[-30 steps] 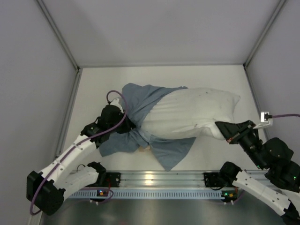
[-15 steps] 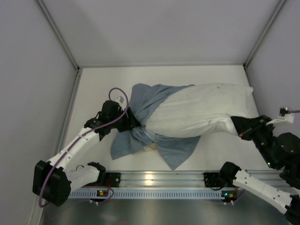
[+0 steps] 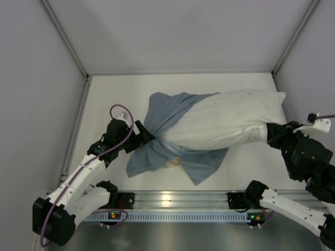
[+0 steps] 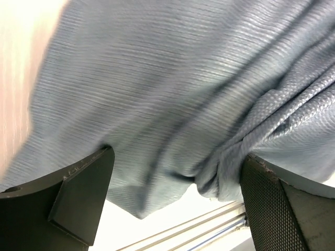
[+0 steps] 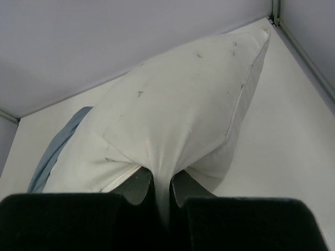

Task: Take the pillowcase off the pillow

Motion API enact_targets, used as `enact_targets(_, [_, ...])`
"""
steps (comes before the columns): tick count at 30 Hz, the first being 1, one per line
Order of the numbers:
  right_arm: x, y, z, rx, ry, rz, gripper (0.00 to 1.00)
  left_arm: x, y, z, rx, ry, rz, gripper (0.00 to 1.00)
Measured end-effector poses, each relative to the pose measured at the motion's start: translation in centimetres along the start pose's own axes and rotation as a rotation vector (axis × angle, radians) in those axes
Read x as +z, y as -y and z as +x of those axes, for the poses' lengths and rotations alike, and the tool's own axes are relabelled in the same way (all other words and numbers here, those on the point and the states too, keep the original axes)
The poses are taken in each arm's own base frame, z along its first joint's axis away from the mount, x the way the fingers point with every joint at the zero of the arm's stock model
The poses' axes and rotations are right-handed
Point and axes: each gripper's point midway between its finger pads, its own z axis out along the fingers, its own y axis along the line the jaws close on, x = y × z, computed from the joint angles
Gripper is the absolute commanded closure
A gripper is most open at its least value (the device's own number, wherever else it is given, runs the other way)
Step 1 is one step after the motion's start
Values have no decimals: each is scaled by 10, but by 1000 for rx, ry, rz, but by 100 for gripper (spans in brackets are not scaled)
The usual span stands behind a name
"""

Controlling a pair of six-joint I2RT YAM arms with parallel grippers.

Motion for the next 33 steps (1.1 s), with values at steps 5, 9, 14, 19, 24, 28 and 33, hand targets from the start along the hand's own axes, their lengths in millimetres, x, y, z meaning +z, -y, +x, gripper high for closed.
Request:
enact_targets(5, [-14, 15, -27, 32, 70, -3, 100, -7, -16, 3, -46, 60, -30, 1])
enact_targets(9, [-33, 33, -53, 133, 134, -41, 100, -2, -29, 12, -62, 47, -61, 1])
enact_targets(14, [-35, 36, -57, 146, 138, -43, 100, 5, -37, 40, -66, -22, -21, 1])
enact_targets(19, [-31, 29, -53, 147, 118, -51, 100, 11, -21, 80, -13, -152, 111, 1])
enact_targets(24, [-23, 16, -47, 120, 94, -39, 100, 21, -4, 106, 89, -234, 171, 1])
enact_targets(28, [-23, 16, -48, 125, 91, -43, 100, 38, -12, 112, 113, -256, 138, 14])
enact_targets(33, [-30, 19, -55, 146, 93, -66, 100, 61, -31, 111, 139, -259, 23, 100])
